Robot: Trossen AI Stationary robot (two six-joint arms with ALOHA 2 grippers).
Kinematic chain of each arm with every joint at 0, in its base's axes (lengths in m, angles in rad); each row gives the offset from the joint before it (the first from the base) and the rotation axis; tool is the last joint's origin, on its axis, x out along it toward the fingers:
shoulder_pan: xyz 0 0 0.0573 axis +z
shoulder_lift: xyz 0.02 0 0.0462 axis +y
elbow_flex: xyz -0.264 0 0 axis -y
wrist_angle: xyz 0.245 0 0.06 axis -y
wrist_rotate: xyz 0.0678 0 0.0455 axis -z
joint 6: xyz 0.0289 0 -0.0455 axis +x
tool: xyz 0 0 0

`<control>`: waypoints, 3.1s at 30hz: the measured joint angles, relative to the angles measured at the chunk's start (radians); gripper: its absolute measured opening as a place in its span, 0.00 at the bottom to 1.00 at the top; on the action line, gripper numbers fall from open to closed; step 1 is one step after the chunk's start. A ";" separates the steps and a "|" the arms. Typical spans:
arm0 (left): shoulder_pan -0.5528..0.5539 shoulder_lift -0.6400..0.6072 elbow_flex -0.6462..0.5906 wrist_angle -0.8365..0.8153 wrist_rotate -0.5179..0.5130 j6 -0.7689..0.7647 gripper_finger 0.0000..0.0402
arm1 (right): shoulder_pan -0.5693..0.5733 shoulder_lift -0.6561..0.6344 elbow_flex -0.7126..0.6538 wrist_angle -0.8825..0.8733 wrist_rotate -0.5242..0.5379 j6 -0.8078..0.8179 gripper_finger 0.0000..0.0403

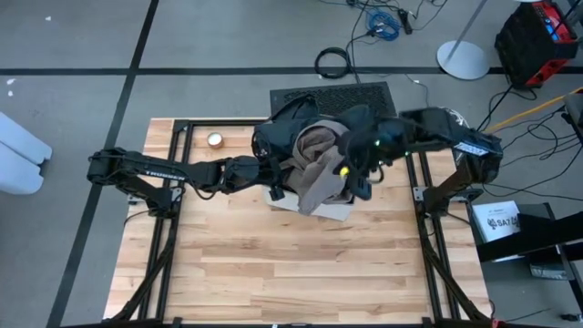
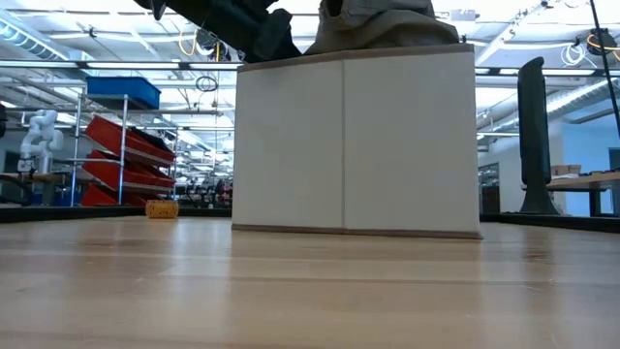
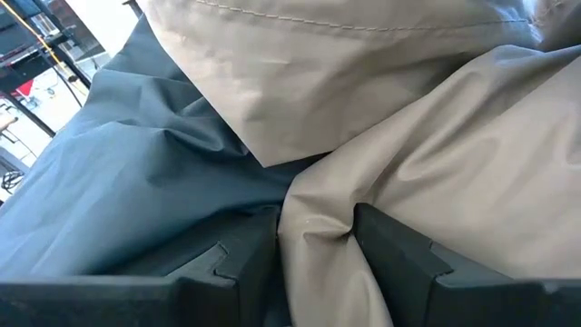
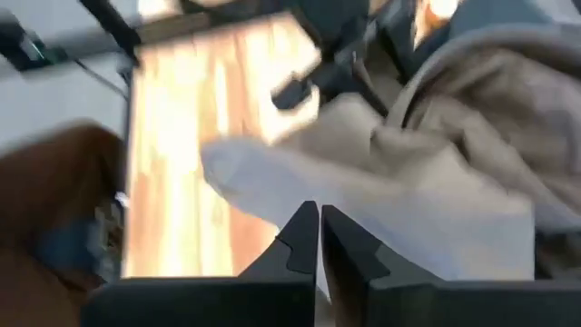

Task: Sort clothes
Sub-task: Put the green and brown jacket into the laundry organizer

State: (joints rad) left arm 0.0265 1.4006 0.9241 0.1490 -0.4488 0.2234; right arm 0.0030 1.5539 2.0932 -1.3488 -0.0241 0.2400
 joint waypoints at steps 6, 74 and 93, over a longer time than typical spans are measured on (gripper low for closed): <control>0.000 0.000 0.000 0.000 0.000 0.000 0.40 | 0.138 0.000 -0.107 0.023 0.026 -0.067 0.00; 0.060 0.209 0.005 0.397 0.143 0.023 0.40 | -0.365 0.054 -1.201 1.169 -0.199 -0.452 0.00; -0.035 0.186 0.115 0.410 0.100 0.129 0.40 | -0.364 0.050 -1.199 0.843 -0.238 -0.693 0.00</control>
State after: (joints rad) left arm -0.0084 1.5864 1.0393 0.5591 -0.3486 0.3528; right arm -0.3608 1.6039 0.8944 -0.5059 -0.2621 -0.4525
